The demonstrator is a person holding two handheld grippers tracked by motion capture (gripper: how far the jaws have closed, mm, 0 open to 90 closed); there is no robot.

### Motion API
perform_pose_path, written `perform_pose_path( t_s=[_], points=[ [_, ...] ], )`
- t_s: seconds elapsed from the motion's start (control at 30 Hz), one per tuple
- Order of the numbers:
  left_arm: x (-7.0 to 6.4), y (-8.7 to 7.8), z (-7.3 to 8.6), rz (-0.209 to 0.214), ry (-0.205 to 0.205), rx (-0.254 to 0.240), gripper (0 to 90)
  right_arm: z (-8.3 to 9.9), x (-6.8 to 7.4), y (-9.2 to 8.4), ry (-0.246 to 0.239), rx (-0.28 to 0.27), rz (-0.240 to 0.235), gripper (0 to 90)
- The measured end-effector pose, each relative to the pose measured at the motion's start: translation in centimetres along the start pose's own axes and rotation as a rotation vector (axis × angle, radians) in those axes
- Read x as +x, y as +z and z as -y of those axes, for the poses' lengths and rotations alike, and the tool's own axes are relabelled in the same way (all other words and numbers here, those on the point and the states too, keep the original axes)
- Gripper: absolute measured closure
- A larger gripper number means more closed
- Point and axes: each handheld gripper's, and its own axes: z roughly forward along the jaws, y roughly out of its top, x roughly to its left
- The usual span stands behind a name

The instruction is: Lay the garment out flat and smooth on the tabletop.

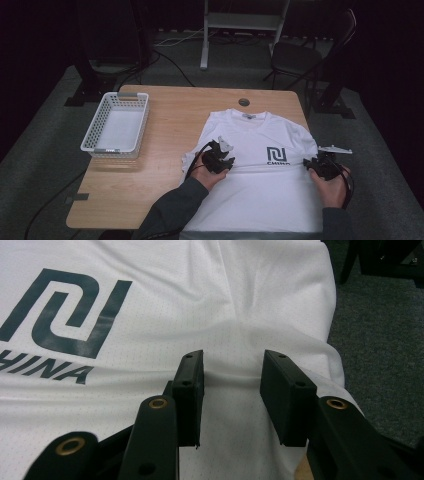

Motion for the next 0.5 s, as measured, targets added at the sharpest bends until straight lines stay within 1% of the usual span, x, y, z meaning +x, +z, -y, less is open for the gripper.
perform_pose_path(
  t_s=[0.07, 0.2, 0.3, 0.43, 0.47, 0.5],
  points=[
    [-0.2, 0.3, -0.1, 0.001, -0.003, 0.001, 59.6, 0.0, 0.0, 0.0, 0.000, -0.003, -0.001, 60.7],
    [-0.6, 1.0, -0.2, 0.001, 0.004, 0.019, 59.3, 0.0, 0.0, 0.0, 0.000, -0.003, -0.001, 60.7],
    [-0.6, 1.2, -0.2, 0.001, 0.008, 0.029, 58.8, 0.1, 0.0, 0.0, -0.002, -0.006, -0.001, 60.7],
    [-0.5, 1.5, -0.4, 0.004, -0.006, 0.023, 59.2, 0.1, 0.0, 0.0, -0.002, -0.007, -0.001, 60.7],
    [-0.2, 1.5, -0.5, 0.005, -0.018, 0.026, 59.9, 0.1, 0.0, 0.0, -0.001, -0.008, -0.002, 60.6],
    [-0.2, 1.5, -0.5, 0.005, -0.018, 0.026, 60.7, 0.1, 0.0, 0.0, -0.001, -0.008, -0.002, 60.6]
  ],
)
